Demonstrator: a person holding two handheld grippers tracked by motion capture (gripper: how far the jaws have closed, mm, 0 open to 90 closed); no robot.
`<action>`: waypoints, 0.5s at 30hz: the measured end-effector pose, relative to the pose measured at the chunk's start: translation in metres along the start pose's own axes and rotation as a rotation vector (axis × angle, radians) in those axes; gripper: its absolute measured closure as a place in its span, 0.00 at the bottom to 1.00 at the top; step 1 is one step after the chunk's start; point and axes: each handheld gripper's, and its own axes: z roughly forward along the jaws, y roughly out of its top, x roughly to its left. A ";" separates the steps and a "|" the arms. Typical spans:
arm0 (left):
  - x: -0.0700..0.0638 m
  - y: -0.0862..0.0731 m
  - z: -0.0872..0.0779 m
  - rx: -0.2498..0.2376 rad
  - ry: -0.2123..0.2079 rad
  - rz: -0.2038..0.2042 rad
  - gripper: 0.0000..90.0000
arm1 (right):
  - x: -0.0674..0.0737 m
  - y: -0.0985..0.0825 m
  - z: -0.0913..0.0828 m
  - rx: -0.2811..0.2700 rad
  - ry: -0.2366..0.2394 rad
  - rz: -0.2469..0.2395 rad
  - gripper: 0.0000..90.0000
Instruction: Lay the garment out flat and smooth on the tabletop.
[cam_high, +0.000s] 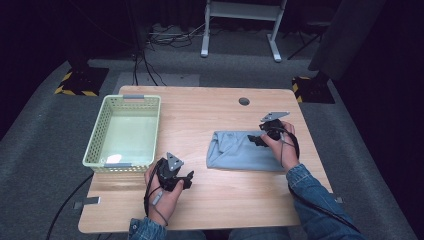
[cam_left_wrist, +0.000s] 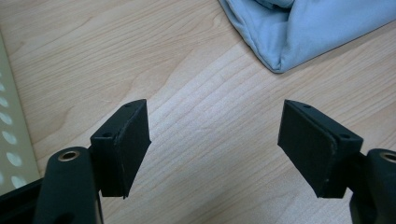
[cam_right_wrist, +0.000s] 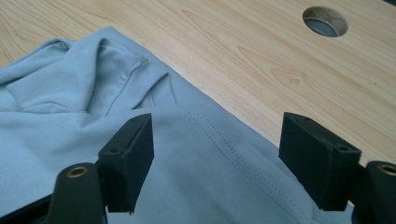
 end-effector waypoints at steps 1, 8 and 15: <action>0.000 0.000 0.000 -0.001 0.001 0.000 0.27 | 0.000 0.000 0.002 0.002 0.000 -0.001 0.30; 0.001 -0.001 0.000 -0.002 0.002 -0.002 0.27 | 0.000 0.001 0.017 0.017 0.020 -0.005 0.30; 0.001 -0.002 0.000 -0.002 -0.002 0.001 0.27 | -0.001 -0.002 0.031 0.050 0.130 -0.033 0.83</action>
